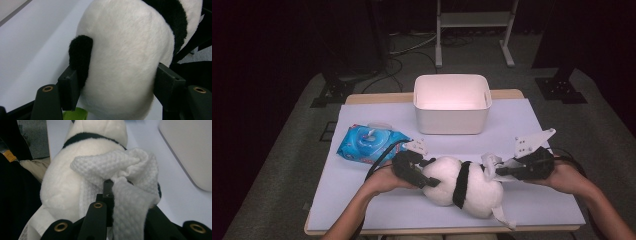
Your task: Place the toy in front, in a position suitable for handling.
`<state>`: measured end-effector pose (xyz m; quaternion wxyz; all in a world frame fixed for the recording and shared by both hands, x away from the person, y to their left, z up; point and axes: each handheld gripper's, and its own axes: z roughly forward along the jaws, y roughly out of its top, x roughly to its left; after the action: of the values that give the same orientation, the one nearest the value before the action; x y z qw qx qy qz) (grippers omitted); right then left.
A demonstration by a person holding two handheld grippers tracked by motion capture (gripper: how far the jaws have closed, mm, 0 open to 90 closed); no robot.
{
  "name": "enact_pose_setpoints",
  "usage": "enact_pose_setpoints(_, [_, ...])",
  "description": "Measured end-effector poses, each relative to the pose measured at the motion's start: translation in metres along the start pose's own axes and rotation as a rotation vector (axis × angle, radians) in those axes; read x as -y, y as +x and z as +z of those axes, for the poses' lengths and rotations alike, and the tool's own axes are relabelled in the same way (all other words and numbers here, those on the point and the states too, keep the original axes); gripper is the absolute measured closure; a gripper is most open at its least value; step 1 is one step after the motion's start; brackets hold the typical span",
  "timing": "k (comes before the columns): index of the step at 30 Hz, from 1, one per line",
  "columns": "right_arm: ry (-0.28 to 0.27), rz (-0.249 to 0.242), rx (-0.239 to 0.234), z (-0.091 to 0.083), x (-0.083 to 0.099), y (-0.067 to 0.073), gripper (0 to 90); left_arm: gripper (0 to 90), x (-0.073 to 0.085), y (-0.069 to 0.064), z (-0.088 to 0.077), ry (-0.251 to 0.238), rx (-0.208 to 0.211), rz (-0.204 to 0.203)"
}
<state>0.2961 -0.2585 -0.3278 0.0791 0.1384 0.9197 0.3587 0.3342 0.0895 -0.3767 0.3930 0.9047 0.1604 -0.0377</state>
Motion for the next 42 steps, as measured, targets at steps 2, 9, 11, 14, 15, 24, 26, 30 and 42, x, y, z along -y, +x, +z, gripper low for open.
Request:
enact_pose_setpoints(2, [-0.001, 0.01, 0.0, -0.001, 0.004, 0.0, 81.4, 31.2, -0.001, 0.0, 0.0, -0.001, -0.005, -0.004])
enact_pose_setpoints(9, [-0.015, 0.006, -0.004, 0.0, 0.001, -0.001, 81.3, 30.4, 0.001, 0.0, 0.0, 0.006, -0.004, -0.005])
enact_pose_setpoints(11, [-0.016, -0.007, -0.008, 0.002, -0.004, 0.0, 81.3, 29.2, 0.002, -0.001, 0.0, 0.012, 0.002, 0.0])
enact_pose_setpoints(14, [-0.013, -0.027, -0.012, 0.006, -0.011, 0.001, 81.3, 26.2, 0.004, -0.001, 0.0, 0.013, 0.013, -0.003])
enact_pose_setpoints(15, [-0.011, -0.031, -0.012, 0.007, -0.013, 0.001, 81.3, 24.6, 0.004, -0.002, 0.0, 0.015, 0.016, -0.007])
enact_pose_setpoints(24, [-0.004, -0.087, -0.047, 0.025, -0.039, 0.009, 81.3, 25.9, 0.003, -0.013, 0.001, 0.013, -0.018, 0.031])
enact_pose_setpoints(26, [0.008, -0.108, -0.051, 0.03, -0.045, 0.012, 81.3, 25.9, 0.004, -0.014, 0.0, 0.017, -0.018, 0.038])
enact_pose_setpoints(30, [0.012, -0.13, -0.058, 0.032, -0.046, 0.015, 81.4, 21.2, 0.007, -0.013, -0.002, 0.016, -0.006, 0.031])
enact_pose_setpoints(42, [-0.034, -0.136, -0.06, 0.023, -0.03, 0.021, 81.4, 10.2, -0.007, -0.01, -0.005, 0.055, 0.013, 0.039])
